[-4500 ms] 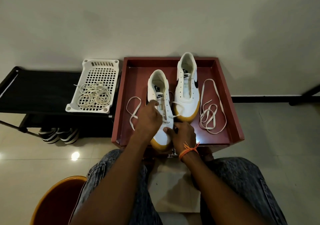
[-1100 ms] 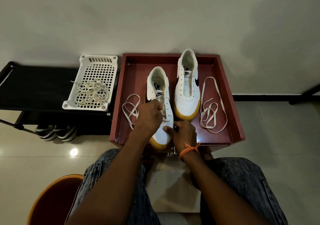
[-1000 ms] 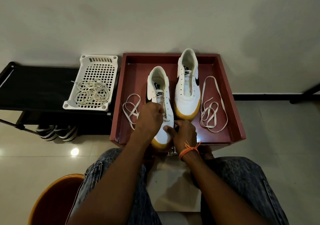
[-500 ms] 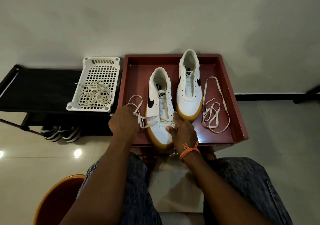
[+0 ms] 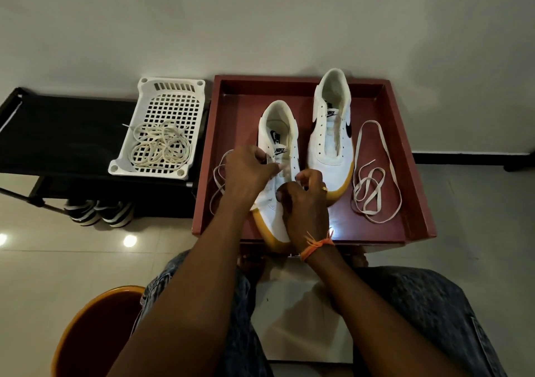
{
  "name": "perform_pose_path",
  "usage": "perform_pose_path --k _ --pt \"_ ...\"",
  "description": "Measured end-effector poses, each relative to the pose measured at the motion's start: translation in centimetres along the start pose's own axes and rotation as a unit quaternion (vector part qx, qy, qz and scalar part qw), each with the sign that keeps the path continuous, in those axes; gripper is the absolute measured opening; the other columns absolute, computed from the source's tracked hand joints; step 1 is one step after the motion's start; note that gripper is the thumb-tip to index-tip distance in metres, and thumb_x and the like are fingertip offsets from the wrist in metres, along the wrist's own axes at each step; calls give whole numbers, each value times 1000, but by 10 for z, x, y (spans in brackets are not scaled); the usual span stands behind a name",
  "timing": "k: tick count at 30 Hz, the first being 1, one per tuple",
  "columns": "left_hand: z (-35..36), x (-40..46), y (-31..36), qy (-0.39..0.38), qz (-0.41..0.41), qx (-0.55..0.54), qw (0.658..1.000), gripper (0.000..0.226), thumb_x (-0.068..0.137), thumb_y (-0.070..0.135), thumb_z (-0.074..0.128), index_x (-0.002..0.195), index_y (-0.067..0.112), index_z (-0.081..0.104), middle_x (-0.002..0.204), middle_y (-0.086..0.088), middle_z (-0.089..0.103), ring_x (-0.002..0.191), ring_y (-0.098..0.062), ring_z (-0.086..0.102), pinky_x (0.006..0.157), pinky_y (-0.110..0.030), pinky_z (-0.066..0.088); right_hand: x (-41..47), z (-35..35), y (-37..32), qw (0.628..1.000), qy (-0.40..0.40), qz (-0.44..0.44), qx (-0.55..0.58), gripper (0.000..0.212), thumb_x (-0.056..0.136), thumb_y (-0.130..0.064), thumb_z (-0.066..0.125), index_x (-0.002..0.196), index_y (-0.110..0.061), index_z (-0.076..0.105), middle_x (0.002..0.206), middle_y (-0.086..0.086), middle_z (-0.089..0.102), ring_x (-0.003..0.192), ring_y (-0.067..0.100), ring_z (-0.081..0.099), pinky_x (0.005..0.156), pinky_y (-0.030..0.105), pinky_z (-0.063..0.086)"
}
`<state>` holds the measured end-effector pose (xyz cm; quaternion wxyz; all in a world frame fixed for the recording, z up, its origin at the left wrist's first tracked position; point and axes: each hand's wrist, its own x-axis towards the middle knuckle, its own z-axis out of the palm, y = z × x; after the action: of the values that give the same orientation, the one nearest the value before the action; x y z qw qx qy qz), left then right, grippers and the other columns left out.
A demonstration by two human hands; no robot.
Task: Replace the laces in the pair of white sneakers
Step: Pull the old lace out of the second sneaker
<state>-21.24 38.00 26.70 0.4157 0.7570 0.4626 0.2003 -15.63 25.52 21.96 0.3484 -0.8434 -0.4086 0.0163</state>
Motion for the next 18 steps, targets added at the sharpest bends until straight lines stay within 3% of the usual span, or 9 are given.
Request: perform_pose_path --k 2,4,6,7,8,10,13,16,18 --pt "-2 4 0 -8 -4 5 1000 26 67 22 89 77 3 74 69 -7 71 63 -20 68 60 -32 56 0 -3 0 999 32 19 28 5 85 -8 66 81 -9 67 112 6 40 95 8 46 81 15 44" --pt "-4 7 0 -20 -15 -2 1000 23 65 21 89 76 6 74 67 -3 71 63 -17 69 61 -34 59 -9 -2 14 994 44 82 53 18 87 -27 62 88 -10 69 115 4 40 102 -2 44 92 5 36" --pt "-5 10 -2 -33 -28 2 999 23 64 19 88 74 7 73 67 -4 70 61 -17 68 59 -34 59 -19 -3 28 984 49 143 90 35 80 -50 63 92 -19 74 121 11 53 110 13 57 105 28 45" --pt "-7 12 -3 -46 -40 -3 998 24 64 18 89 75 6 72 68 -5 70 59 -18 67 57 -33 58 -24 -4 33 975 46 175 129 36 74 -55 65 92 -26 75 121 14 58 109 21 62 103 41 48" --pt "-9 14 -4 -64 -52 -18 996 26 64 18 90 77 5 72 70 -8 71 57 -18 65 56 -32 56 -24 -9 31 968 38 203 146 29 72 -55 66 89 -33 74 120 16 60 106 23 65 100 46 50" --pt "-15 20 -3 -105 -78 -41 991 32 65 20 91 84 3 72 76 -13 73 55 -17 63 52 -29 54 -17 -26 12 963 57 207 162 7 78 -37 71 85 -35 70 119 13 56 97 15 66 95 40 53" --pt "-21 36 -1 -125 -90 -73 985 39 68 32 90 90 5 72 82 -12 75 61 -15 68 59 -30 59 -4 -36 1 987 84 68 115 17 86 -12 70 100 -21 65 126 5 40 100 1 59 82 19 52" --pt "-19 47 2 -99 -73 -90 988 45 67 35 90 94 6 70 86 -8 74 72 -17 73 67 -33 62 2 -28 -4 998 35 -38 -25 16 88 -22 68 103 -16 71 134 13 41 118 28 51 86 31 49" --pt "-17 49 6 -109 -59 -72 990 44 67 30 90 93 1 70 85 -11 74 67 -16 71 64 -32 61 4 -18 0 996 24 -49 -70 8 85 -19 73 90 -13 74 127 18 51 112 36 54 84 38 53"
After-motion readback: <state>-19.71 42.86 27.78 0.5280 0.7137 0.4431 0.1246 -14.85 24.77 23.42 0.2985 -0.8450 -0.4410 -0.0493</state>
